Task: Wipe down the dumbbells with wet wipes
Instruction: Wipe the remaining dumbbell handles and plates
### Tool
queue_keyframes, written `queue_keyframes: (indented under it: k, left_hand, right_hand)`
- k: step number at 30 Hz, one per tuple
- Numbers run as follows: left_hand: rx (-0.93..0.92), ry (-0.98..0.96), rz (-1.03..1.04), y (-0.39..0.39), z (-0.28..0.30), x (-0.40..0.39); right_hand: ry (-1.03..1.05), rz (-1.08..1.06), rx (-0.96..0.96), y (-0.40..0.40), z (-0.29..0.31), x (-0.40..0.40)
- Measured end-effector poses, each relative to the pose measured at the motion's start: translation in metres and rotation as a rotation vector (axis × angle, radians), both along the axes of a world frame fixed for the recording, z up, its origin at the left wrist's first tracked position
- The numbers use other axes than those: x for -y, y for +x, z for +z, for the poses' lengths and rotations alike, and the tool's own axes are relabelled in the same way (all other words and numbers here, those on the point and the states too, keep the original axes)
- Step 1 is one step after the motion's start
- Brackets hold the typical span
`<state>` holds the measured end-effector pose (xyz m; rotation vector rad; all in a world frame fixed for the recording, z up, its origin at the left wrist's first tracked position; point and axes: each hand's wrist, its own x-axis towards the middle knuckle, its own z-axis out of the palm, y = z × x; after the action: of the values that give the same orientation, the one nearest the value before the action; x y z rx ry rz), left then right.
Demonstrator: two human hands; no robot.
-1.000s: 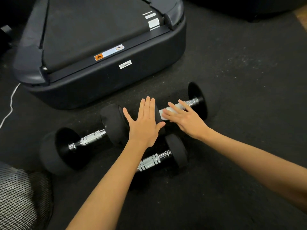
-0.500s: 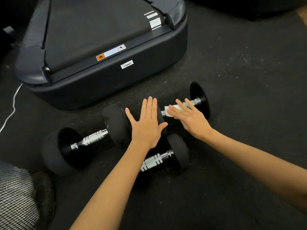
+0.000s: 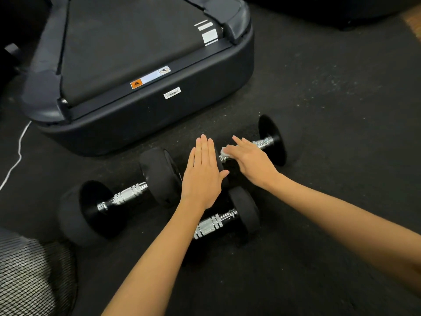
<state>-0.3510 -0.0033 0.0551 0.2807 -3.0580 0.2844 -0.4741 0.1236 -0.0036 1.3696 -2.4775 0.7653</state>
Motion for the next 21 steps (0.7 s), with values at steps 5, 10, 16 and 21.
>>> queue_keyframes:
  k: [5,10,16,21]
  left_hand:
    - [-0.005,0.047,-0.033,0.002,-0.001,0.002]
    - [-0.015,-0.011,-0.044,0.004,-0.003,0.001]
    - [0.0,-0.08,-0.024,0.002,-0.001,0.0]
    - [0.014,-0.12,-0.026,0.002,0.0,0.001]
  right_hand:
    - [-0.025,0.057,0.085,0.009,0.0,0.002]
    - [-0.107,0.007,0.109,0.007,-0.004,-0.006]
    - [-0.008,0.003,0.151,0.004,0.008,0.013]
    - [-0.04,0.011,0.199,0.0,0.015,-0.014]
